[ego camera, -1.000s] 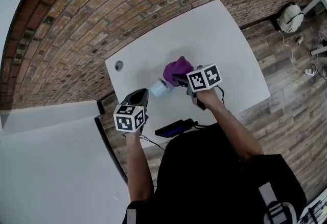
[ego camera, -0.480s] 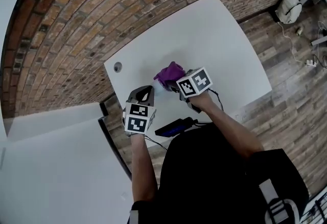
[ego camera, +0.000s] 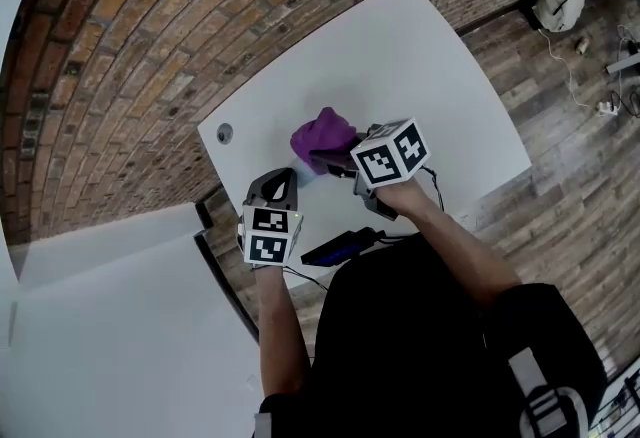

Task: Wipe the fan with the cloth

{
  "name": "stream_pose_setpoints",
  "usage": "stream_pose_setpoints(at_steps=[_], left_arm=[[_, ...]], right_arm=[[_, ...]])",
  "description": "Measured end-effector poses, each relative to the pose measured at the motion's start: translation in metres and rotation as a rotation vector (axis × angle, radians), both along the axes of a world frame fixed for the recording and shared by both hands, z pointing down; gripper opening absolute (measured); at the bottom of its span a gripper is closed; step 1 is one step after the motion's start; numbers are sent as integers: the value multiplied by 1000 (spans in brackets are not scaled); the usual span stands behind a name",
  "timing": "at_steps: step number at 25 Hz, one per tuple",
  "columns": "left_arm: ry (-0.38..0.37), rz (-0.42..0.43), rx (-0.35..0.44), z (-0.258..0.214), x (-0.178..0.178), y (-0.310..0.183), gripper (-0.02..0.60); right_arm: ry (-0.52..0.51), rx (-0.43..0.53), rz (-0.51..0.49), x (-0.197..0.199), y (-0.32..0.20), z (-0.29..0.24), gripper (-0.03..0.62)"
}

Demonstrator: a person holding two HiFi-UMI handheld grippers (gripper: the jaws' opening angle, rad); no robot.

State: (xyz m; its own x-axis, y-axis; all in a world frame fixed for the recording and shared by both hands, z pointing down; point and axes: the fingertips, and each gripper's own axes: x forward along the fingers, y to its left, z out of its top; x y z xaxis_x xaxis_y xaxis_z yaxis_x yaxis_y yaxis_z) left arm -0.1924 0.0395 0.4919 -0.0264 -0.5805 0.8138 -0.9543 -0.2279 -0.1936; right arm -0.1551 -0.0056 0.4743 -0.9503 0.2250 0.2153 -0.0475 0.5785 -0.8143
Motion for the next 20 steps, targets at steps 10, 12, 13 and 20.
stream_pose_setpoints(at_steps=[10,12,13,20], left_arm=[[5,-20,6,-1,0,1,2],[19,-26,2,-2,3,2,2],[23,-27,1,-2,4,2,2],[14,-25,2,-3,4,0,2]], right_arm=[[155,-6,19,1,16,81,69],[217,-33,43,12,12,107,69],[234,-51,80,20,5,115,69],[-135,-722,154,25,1,87,69]])
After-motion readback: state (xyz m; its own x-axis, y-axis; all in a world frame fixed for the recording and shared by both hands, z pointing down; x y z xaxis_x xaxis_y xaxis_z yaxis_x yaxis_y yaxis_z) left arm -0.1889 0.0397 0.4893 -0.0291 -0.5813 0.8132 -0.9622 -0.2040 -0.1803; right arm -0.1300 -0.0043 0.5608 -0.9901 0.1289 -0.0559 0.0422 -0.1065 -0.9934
